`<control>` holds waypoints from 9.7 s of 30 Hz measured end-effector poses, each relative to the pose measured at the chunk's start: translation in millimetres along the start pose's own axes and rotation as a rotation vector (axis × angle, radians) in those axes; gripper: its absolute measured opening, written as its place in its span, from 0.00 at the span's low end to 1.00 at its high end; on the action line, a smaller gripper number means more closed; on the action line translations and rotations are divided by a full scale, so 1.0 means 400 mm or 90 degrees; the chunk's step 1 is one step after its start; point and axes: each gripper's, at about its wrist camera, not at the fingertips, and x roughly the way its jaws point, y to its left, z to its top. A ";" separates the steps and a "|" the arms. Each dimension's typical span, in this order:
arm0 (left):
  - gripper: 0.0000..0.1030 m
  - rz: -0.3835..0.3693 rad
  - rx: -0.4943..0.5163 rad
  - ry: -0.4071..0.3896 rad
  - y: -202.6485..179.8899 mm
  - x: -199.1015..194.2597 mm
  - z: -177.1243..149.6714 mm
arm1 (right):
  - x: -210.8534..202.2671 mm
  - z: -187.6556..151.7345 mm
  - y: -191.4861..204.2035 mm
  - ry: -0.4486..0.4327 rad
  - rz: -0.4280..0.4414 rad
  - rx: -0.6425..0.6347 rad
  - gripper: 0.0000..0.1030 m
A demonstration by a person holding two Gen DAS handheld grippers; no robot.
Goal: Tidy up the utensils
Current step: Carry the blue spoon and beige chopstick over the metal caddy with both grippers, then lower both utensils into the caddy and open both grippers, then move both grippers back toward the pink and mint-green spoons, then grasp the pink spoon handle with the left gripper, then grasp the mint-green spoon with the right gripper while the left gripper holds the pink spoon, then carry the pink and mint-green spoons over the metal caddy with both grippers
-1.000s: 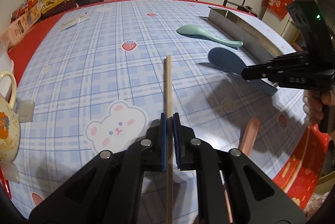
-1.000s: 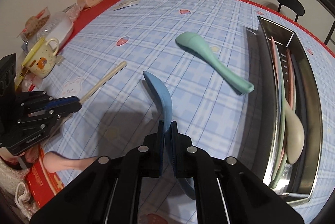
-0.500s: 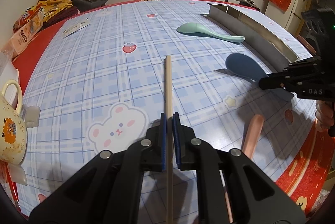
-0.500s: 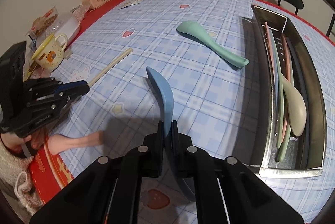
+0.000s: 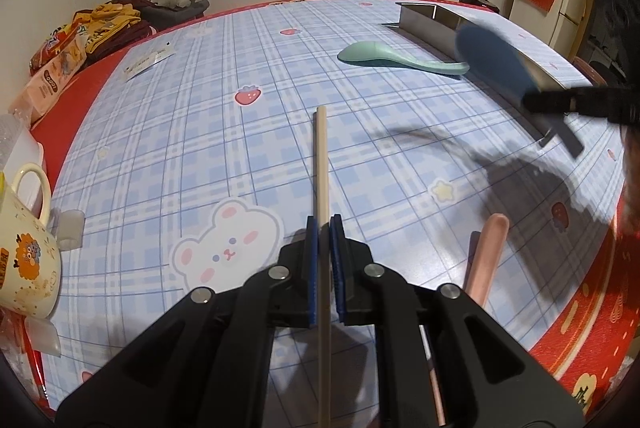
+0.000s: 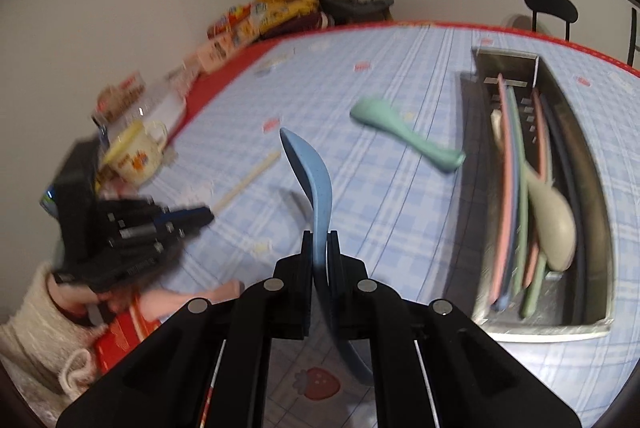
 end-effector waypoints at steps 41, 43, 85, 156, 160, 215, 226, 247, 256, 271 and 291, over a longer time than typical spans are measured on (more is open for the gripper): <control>0.10 -0.330 -0.282 -0.069 -0.153 0.023 0.284 | -0.157 0.041 -0.321 -0.209 -0.026 0.242 0.07; 0.10 -0.347 -0.301 -0.064 -0.181 0.046 0.309 | -0.157 0.037 -0.343 -0.208 -0.034 0.255 0.07; 0.38 -0.249 -0.369 -0.125 -0.288 0.189 0.487 | -0.100 0.069 -0.361 -0.186 -0.152 0.226 0.41; 0.34 -0.036 0.129 0.020 -0.122 -0.146 -0.148 | -0.032 -0.092 0.089 -0.040 -0.178 -0.004 0.94; 0.34 -0.066 0.089 0.022 -0.091 -0.141 -0.138 | -0.039 -0.092 0.078 -0.047 -0.159 0.008 0.91; 0.14 -0.130 -0.113 0.036 0.045 0.046 0.071 | 0.150 0.132 0.051 0.114 -0.235 -0.171 0.31; 0.15 -0.148 -0.156 0.005 0.082 0.099 0.112 | 0.325 0.200 0.023 0.175 -0.323 -0.198 0.30; 0.15 -0.145 -0.158 -0.001 0.076 0.093 0.101 | 0.331 0.241 -0.013 0.166 -0.291 -0.081 0.06; 0.16 -0.142 -0.157 -0.001 0.074 0.093 0.101 | 0.322 0.224 -0.024 0.170 -0.259 -0.041 0.07; 0.15 -0.107 -0.119 -0.003 0.048 0.084 0.101 | 0.205 0.141 -0.017 0.094 -0.105 0.057 0.07; 0.11 -0.065 -0.123 -0.036 0.044 0.050 0.087 | -0.061 0.101 -0.202 -0.137 0.072 0.187 0.07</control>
